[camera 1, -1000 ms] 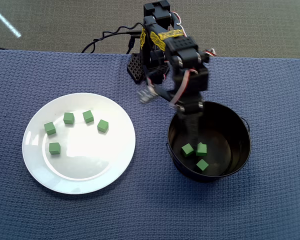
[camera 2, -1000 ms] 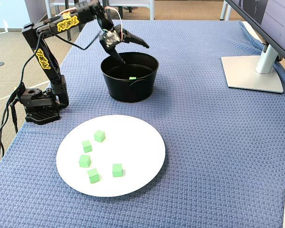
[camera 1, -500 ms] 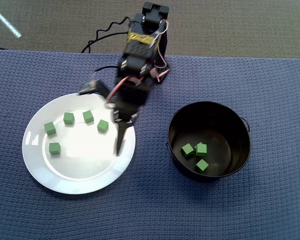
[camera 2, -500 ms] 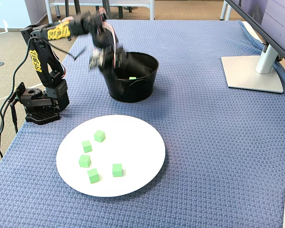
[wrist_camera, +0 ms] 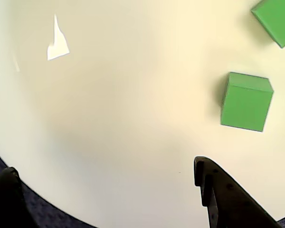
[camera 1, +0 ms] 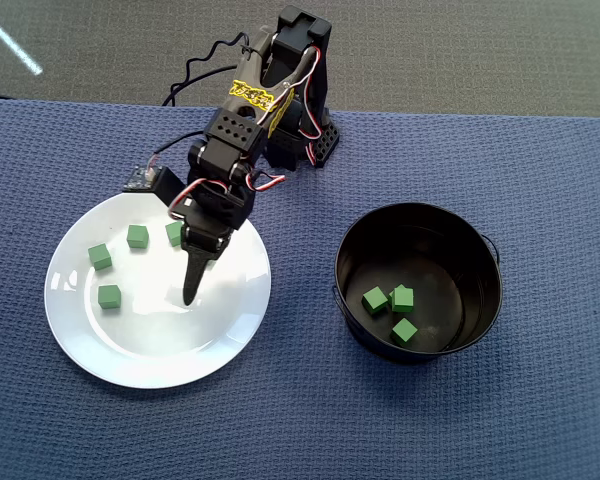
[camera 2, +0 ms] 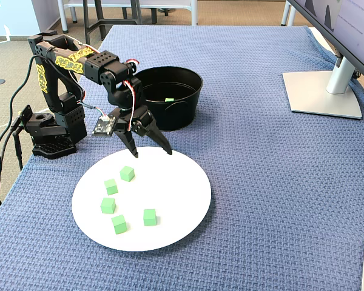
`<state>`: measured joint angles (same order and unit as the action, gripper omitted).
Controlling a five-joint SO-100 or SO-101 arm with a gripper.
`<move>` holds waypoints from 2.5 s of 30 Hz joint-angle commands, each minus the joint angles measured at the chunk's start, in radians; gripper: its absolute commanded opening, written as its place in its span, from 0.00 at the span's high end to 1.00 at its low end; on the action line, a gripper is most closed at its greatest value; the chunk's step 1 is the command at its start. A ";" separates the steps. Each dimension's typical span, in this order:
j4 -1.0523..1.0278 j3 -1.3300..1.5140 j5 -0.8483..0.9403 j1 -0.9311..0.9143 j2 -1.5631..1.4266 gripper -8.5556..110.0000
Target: Pick up the green cubes from the white plate and place them in the black recipient
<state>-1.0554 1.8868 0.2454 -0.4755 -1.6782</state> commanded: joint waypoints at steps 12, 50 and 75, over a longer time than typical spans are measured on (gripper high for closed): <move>0.034 0.170 -0.040 -0.043 -0.152 0.58; 0.227 0.222 0.138 -0.155 0.023 0.78; -0.077 -0.034 -0.061 -0.084 -0.161 0.93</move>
<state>-1.0462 1.9926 0.2393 -0.5921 -1.7656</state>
